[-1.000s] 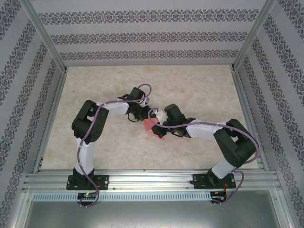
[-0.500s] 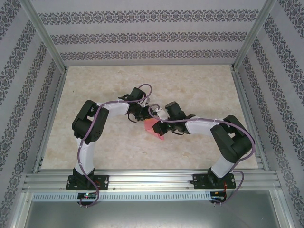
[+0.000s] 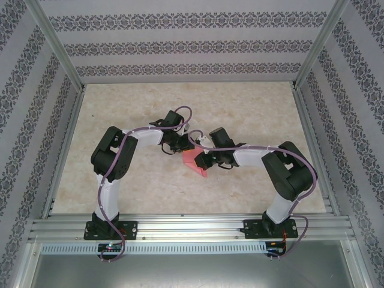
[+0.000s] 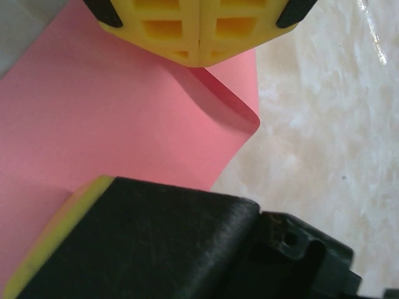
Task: Fold a paper plane with a square sheet of paper (fold left side to right side)
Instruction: Third fold the triangle at the center of the table.
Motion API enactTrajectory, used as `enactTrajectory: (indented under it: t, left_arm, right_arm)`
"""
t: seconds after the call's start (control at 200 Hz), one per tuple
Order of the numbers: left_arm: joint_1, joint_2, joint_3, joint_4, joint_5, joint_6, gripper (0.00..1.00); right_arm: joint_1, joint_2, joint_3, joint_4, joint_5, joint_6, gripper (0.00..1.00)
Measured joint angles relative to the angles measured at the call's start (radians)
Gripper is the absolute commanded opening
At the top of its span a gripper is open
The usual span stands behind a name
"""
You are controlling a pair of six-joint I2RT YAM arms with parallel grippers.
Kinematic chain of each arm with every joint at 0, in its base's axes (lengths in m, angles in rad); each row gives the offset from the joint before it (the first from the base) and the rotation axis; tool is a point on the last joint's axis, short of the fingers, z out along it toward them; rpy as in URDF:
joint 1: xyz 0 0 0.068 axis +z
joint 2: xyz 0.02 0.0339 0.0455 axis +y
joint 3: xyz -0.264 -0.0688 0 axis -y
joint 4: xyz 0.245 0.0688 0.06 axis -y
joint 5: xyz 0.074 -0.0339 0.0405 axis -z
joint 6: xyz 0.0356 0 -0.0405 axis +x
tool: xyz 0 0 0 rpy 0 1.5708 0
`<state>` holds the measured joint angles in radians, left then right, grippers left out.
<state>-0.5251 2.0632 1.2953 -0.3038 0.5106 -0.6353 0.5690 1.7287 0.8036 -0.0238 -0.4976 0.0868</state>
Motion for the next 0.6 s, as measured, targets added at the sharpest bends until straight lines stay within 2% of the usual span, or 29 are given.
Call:
enactTrajectory:
  t: [0.6]
  left_arm:
    - [0.0, 0.002, 0.0, 0.0, 0.0, 0.0, 0.22]
  right_arm:
    - [-0.031, 0.051, 0.021, 0.0, 0.018, 0.006, 0.0]
